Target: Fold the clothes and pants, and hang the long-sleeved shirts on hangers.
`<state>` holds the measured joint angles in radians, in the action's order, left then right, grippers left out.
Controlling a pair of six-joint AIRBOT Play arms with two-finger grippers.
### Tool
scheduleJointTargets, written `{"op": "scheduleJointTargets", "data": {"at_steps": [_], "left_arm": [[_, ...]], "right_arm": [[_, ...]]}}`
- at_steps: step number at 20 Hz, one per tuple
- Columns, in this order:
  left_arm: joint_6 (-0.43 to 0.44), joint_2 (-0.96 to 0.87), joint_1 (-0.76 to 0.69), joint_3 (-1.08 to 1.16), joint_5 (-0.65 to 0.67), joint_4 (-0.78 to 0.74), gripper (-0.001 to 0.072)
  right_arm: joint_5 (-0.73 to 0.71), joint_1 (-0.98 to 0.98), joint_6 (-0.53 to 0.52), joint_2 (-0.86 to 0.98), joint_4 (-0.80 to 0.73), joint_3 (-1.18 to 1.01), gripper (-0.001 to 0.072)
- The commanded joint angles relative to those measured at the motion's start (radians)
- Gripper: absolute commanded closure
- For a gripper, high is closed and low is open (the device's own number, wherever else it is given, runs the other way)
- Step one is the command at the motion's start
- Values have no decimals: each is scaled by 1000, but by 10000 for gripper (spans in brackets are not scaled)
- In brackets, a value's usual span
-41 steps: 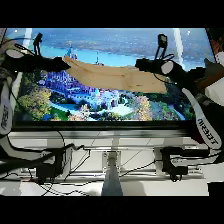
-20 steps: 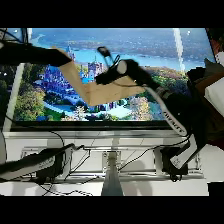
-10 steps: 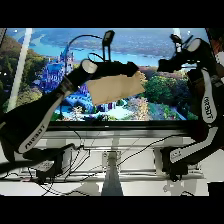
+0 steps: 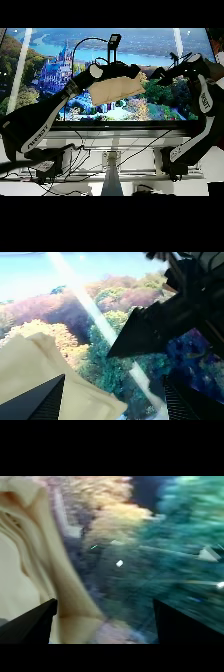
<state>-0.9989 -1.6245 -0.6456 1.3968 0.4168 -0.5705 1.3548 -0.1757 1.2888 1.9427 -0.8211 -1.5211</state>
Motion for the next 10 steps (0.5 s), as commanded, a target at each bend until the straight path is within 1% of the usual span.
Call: {"op": "scheduleJointTargets", "data": {"at_steps": [1, 3, 4, 5, 6, 7, 8, 9, 10], "left_arm": [[0, 13, 59, 0, 132, -4, 19], [0, 33, 91, 0, 245, -5, 20], [0, 45, 106, 0, 285, -5, 21], [0, 60, 121, 0, 319, -5, 29], [0, 77, 137, 0, 345, -5, 29], [1, 100, 154, 0, 370, -5, 30], [1, 124, 175, 0, 393, -8, 45], [1, 152, 196, 0, 408, -31, 117], [1, 185, 220, 0, 423, -84, 195]], "right_arm": [[-11, 157, -28, 73, 142, 14, 31], [-85, 276, -93, 73, 143, 10, 37], [-125, 325, -97, 73, 145, 4, 127], [-175, 371, -98, 73, 133, -6, 264], [-215, 408, -97, 72, 112, -25, 496], [-233, 431, -96, 72, 84, -50, 658], [-232, 444, -92, 70, 53, -85, 698], [-219, 444, -73, 60, 18, -119, 698], [-213, 438, -27, 37, -38, -152, 698]]}}
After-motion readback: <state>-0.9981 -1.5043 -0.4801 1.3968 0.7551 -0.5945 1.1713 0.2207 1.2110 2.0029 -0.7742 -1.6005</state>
